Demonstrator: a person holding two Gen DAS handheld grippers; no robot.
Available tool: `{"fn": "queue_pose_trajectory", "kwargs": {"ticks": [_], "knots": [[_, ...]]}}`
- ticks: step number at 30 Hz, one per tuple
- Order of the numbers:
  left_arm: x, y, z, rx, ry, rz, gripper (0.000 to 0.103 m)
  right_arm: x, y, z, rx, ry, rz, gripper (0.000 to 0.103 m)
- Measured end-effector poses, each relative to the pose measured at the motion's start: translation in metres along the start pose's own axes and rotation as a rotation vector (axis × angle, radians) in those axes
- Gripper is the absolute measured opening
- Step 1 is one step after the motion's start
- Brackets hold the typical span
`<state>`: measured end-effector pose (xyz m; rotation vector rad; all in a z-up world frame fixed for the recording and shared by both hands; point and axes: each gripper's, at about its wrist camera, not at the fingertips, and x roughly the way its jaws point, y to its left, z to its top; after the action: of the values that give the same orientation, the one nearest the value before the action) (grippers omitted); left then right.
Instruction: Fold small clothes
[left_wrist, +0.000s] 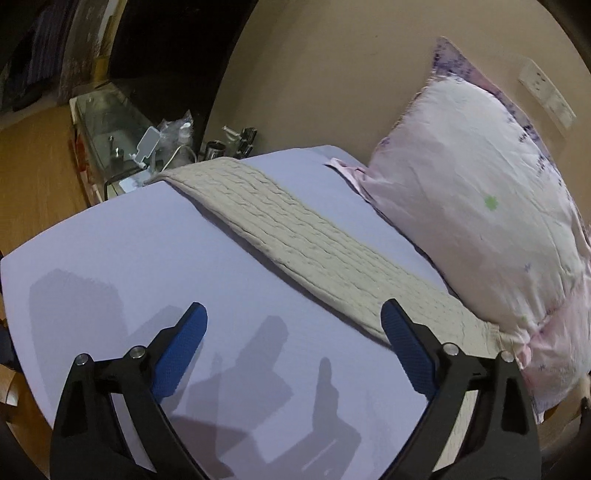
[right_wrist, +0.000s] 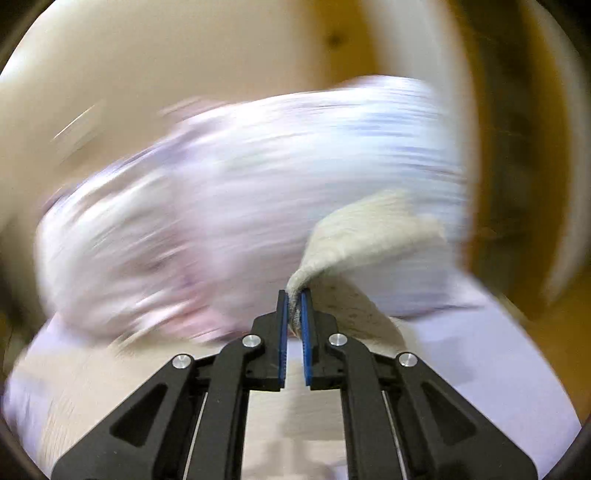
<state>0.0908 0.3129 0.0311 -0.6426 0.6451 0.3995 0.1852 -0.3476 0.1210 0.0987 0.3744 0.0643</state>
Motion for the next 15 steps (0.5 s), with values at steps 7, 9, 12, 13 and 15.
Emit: {"fn": "queue_pose_trajectory", "kwargs": {"ticks": [7, 9, 12, 13, 15], "knots": [[0.031, 0.019, 0.018, -0.166, 0.063, 0.036, 0.093, 0.076, 0.204, -0.092, -0.312, 0.390, 0.379, 0.015], [0.035, 0.020, 0.026, -0.182, 0.060, 0.058, 0.093, 0.071, 0.214, -0.097, -0.308, 0.417, 0.418, 0.040], [0.043, 0.025, 0.037, -0.224, 0.039, 0.067, 0.086, 0.052, 0.189, -0.071, -0.224, 0.310, 0.434, 0.067], [0.046, 0.026, 0.041, -0.236, 0.032, 0.075, 0.081, 0.050, 0.176, -0.060, -0.191, 0.281, 0.427, 0.068], [0.054, 0.032, 0.050, -0.270, 0.020, 0.077, 0.057, 0.041, 0.152, -0.048, -0.140, 0.246, 0.412, 0.073]]}}
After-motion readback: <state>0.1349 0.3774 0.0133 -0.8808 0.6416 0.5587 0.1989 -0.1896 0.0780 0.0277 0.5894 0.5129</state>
